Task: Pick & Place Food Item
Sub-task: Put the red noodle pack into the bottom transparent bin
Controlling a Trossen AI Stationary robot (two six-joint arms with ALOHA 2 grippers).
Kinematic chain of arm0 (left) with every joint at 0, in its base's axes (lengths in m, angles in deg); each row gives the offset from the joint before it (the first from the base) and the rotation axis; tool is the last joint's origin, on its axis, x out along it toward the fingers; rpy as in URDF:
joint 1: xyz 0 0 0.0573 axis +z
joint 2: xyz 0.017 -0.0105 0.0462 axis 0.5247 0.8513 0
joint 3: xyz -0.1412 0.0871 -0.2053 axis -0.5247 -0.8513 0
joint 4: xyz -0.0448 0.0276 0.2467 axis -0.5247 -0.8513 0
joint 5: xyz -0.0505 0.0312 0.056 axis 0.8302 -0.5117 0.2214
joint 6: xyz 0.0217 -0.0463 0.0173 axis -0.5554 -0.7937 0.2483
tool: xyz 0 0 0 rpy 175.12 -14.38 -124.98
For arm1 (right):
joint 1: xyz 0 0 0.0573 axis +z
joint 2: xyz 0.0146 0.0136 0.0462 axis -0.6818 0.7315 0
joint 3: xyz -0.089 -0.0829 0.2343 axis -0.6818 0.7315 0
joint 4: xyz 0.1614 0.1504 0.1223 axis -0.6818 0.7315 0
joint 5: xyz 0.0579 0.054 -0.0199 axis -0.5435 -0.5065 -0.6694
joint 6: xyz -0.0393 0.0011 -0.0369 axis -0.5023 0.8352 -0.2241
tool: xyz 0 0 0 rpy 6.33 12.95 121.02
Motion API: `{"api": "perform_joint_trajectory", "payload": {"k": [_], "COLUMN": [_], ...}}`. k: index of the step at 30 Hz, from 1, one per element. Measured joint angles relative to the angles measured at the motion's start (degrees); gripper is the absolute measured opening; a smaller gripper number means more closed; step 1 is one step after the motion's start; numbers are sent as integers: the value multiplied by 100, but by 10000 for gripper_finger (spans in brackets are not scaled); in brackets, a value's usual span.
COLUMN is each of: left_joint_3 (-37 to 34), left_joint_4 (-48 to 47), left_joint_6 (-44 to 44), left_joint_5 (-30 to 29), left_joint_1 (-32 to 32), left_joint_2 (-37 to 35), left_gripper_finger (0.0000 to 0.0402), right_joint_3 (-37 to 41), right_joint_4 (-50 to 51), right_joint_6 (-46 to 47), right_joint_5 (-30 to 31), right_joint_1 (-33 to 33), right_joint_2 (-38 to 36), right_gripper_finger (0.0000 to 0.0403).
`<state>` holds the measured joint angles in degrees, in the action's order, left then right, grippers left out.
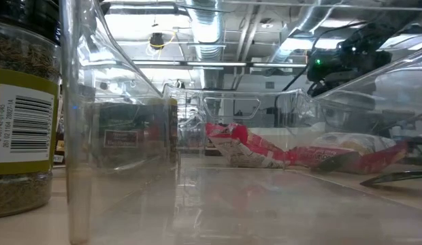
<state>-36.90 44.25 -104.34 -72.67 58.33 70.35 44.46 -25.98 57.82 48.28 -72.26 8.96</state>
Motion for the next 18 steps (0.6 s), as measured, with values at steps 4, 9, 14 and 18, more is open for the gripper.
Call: {"api": "perform_joint_trajectory", "payload": {"k": [4,9,14,18], "left_joint_3": [0,0,0,0], "left_joint_4": [0,1,0,-4], "left_joint_6": [-2,-1,1,-1], "left_joint_5": [-2,1,-2,-1], "left_joint_1": [-1,-1,-1,-1], "left_joint_2": [0,0,0,0], "left_gripper_finger": [85,85,85,85], "right_joint_3": [0,0,2,2], "right_joint_4": [6,132,346,456], "right_joint_6": [-17,-17,61,201], "right_joint_5": [-4,-64,-120,-135], "right_joint_1": [0,45,226,397], "right_joint_2": [0,-206,-741,-1254], "right_gripper_finger": [2,1,1,0]}}
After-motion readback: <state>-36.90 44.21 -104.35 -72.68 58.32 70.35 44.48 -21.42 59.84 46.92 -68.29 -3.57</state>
